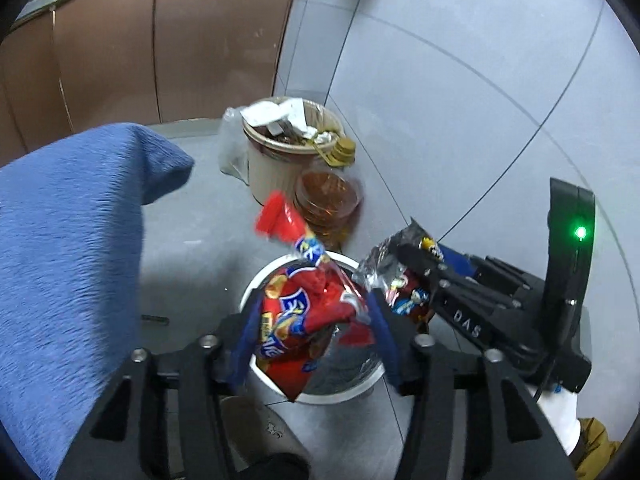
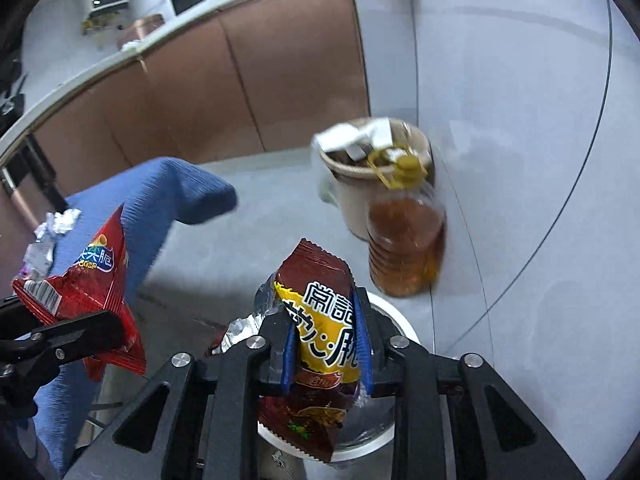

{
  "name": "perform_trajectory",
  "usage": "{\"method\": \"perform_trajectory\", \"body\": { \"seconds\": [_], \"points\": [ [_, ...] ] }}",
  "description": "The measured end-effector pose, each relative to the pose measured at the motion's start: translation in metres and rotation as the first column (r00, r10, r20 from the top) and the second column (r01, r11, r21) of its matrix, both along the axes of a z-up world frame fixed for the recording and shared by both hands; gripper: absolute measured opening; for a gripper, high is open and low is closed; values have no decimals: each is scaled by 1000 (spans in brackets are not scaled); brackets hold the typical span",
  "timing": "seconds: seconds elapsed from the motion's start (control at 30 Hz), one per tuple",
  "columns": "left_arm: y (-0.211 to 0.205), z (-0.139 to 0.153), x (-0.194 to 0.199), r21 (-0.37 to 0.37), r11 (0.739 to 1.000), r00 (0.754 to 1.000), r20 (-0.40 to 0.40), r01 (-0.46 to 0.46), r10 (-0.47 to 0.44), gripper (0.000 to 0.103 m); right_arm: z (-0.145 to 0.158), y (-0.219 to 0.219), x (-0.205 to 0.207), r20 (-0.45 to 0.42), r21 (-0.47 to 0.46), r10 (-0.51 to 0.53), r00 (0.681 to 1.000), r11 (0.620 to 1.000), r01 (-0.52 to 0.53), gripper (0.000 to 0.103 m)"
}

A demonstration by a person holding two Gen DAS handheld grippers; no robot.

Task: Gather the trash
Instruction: 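Carry both wrappers over the bin and open both tools to drop them, then return both tools to the remaining trash on the towel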

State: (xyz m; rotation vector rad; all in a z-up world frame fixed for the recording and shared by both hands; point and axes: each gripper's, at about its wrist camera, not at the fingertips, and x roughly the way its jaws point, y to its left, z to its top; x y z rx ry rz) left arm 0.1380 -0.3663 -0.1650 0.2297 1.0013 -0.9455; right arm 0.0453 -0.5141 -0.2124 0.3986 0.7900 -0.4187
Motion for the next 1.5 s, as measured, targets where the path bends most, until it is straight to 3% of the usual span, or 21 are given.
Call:
{"method": "perform_trajectory", "body": {
  "seconds": [0.07, 0.23, 0.4, 0.6, 0.77, 0.9, 1.07, 1.23, 1.5],
  "points": [
    [-6, -7, 3, 3, 1000, 1000, -15, 5, -5, 63, -13, -8, 1, -21, 18, -7, 1000, 1000, 8, 33],
    [-10, -14, 7, -9, 1000, 999, -51, 17, -17, 70, -31, -18, 0, -65, 28, -40, 997, 999, 42, 48],
    [-5, -10, 10, -35, 999, 998, -58, 5, -7, 71, -32, -19, 1, -72, 12, -52, 996, 999, 53, 56],
    [17, 17, 7, -89, 995, 999, 24, -39, 41, 71, -12, -8, 1, -46, -21, -39, 998, 999, 38, 56],
    [51, 55, -1, -168, 981, 983, 138, -101, 124, 71, 25, 12, -3, 11, -68, -13, 1000, 998, 14, 60],
    [86, 84, -9, -230, 962, 958, 211, -144, 194, 71, 65, 33, -10, 81, -123, 11, 997, 992, -1, 76],
    [129, 109, -17, -249, 953, 941, 243, -174, 235, 71, 121, 66, -23, 197, -186, 55, 979, 982, -17, 92],
    [181, 129, -26, -286, 932, 904, 297, -223, 308, 71, 173, 100, -37, 313, -198, 123, 942, 978, -62, 103],
    [272, 147, -30, -320, 888, 842, 327, -329, 430, 71, 236, 157, -55, 469, -254, 250, 847, 957, -142, 103]
  ]
}}
